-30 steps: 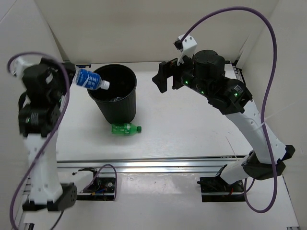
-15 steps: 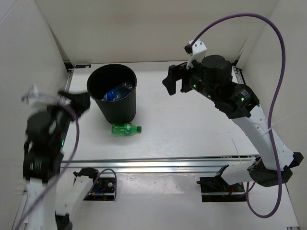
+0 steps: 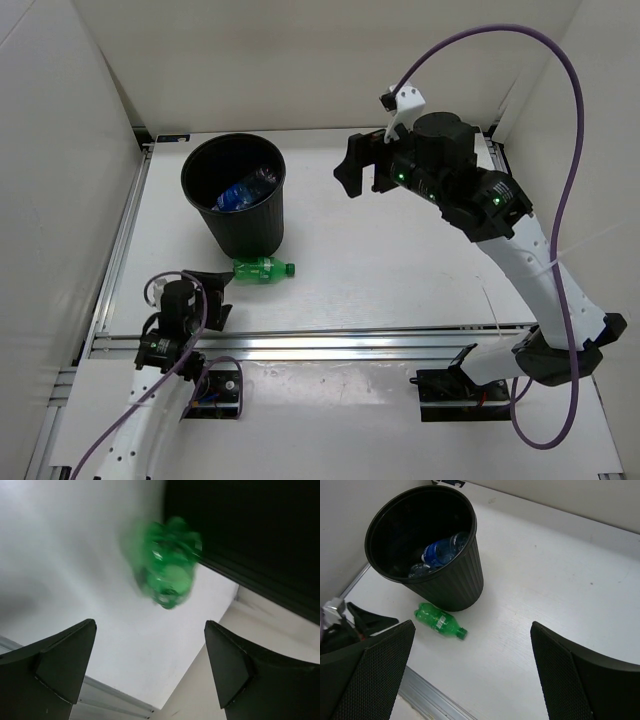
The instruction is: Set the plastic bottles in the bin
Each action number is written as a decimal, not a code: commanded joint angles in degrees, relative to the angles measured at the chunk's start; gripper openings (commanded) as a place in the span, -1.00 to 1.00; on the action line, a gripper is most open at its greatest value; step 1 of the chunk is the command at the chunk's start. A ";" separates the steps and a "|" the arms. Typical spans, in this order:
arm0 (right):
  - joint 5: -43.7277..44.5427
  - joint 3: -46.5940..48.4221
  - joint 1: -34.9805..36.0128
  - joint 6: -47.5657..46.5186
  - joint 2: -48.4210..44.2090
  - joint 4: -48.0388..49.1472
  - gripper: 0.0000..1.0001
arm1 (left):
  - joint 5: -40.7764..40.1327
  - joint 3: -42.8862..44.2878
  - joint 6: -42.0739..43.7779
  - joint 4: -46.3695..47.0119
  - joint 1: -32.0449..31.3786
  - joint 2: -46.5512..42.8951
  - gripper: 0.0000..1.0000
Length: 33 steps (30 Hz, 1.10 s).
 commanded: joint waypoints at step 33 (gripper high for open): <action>-0.67 2.54 -0.34 -1.42 0.63 -8.28 1.00 | -1.54 -16.58 -3.57 47.04 -3.05 27.75 1.00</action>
